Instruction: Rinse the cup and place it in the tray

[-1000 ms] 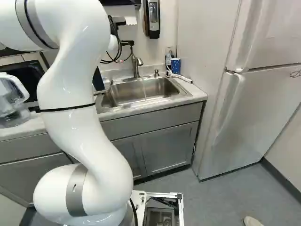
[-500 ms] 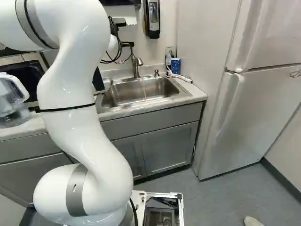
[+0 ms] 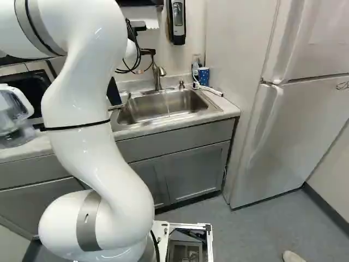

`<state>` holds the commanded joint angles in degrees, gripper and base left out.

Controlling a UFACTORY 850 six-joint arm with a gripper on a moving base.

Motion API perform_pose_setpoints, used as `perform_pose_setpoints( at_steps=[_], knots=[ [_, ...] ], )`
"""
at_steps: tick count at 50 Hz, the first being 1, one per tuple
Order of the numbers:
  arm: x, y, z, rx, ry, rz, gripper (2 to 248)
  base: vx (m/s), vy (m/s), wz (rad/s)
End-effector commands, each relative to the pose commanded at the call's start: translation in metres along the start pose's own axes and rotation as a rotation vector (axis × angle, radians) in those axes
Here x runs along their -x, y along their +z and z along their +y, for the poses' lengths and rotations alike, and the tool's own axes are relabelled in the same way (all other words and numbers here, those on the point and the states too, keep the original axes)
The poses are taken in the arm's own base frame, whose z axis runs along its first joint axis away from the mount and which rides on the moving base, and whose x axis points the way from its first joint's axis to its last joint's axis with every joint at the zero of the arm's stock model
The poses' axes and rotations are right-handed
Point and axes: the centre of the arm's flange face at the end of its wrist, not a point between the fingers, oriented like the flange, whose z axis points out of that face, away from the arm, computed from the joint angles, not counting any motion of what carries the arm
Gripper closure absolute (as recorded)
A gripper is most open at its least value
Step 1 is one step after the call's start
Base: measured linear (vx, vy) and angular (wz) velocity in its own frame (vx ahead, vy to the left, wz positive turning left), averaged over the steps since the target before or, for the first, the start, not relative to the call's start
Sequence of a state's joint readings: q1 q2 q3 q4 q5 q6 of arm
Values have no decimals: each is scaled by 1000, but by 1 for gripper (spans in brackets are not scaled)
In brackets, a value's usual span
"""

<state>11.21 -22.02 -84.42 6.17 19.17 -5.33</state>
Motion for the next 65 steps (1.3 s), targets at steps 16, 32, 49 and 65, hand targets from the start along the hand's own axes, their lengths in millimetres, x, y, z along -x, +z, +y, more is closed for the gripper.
perform_pose_setpoints(
  at_steps=[16,32,49,65],
  knots=[
    [0,-6,-1,-1,0,-3,3,0,0,0],
    [0,-11,-1,-2,-1,-5,3,0,0,0],
    [1,-15,-2,-3,-1,-7,3,0,0,0],
    [1,-15,-2,-3,-1,-8,3,0,0,0]
  ],
)
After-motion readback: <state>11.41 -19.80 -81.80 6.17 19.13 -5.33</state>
